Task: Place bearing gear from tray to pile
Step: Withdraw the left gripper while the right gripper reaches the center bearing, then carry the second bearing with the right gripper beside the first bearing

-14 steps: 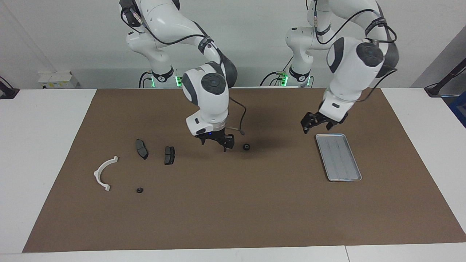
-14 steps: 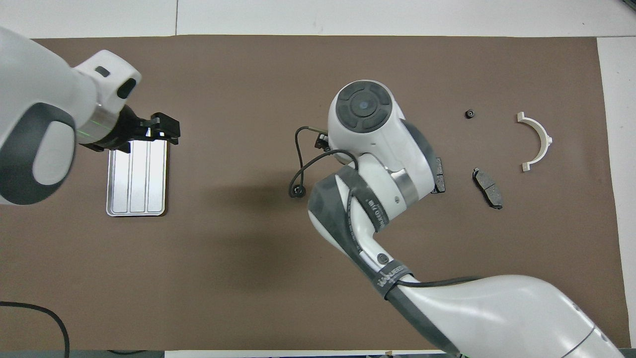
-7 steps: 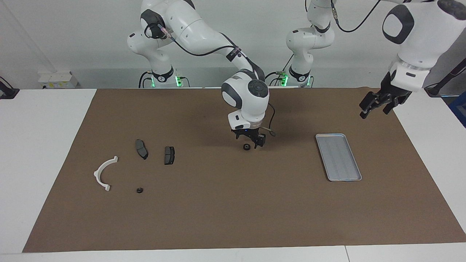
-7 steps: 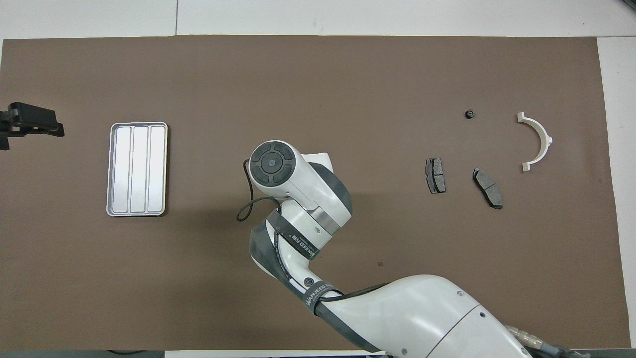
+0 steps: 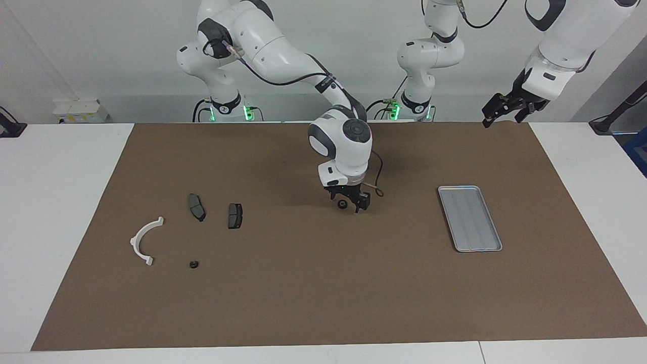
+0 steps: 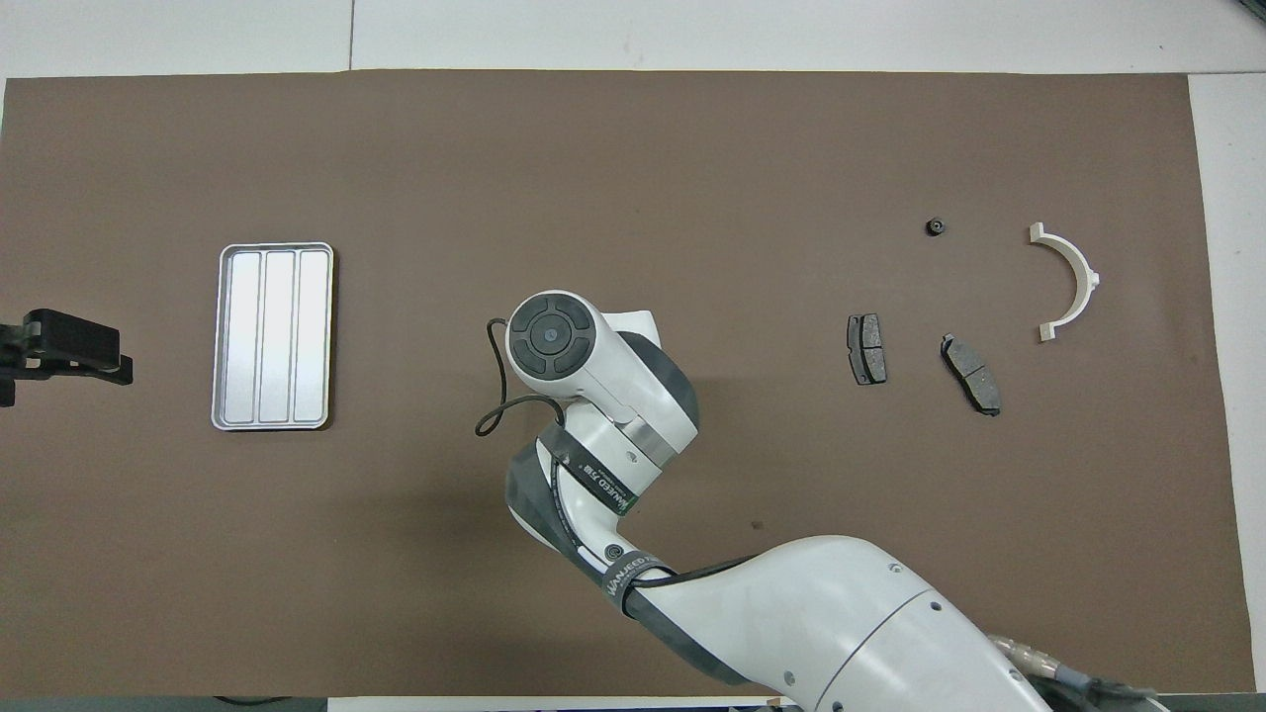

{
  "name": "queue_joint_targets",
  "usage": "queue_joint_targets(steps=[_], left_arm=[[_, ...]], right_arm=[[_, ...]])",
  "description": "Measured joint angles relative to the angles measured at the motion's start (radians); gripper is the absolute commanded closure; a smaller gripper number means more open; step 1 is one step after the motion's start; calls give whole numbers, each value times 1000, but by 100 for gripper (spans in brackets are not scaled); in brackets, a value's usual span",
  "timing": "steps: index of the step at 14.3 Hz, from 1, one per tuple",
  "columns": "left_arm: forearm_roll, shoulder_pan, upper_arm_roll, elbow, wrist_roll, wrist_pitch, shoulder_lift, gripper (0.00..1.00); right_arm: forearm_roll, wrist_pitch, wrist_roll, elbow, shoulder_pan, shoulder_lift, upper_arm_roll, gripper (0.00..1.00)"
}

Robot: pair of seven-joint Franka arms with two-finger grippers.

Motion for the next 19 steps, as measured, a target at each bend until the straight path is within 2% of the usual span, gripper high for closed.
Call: queue_joint_targets(steps=[2, 3, 4, 5, 7, 9, 15, 17, 19], left_arm=[[-3, 0, 0, 10, 3, 1, 2, 0], [-6, 0, 0, 29, 3, 1, 8, 0], [-8, 0, 0, 54, 3, 0, 16, 0], [-9, 0, 0, 71, 3, -1, 22, 0], [-9, 0, 0, 82, 3, -1, 28, 0], [-9, 0, -1, 83, 4, -2, 33, 0], [-20, -19, -9, 82, 11, -4, 46, 0], [-27, -35, -11, 83, 12, -2, 46, 0], [-32, -40, -11, 83, 12, 3, 46, 0]], right_arm=[[0, 6, 0, -8, 1, 0, 0, 0], [0, 5, 0, -8, 1, 0, 0, 4], [0, 3, 0, -8, 1, -1, 0, 17], [0, 2, 0, -8, 1, -1, 0, 33], [0, 3, 0, -6, 1, -6, 0, 74], [0, 2, 0, -6, -1, -14, 0, 100], [0, -8, 0, -4, -6, -18, -2, 100], [-4, -99, -43, 40, -23, -19, -14, 100], [-8, -280, -241, 148, -99, -26, -21, 100]])
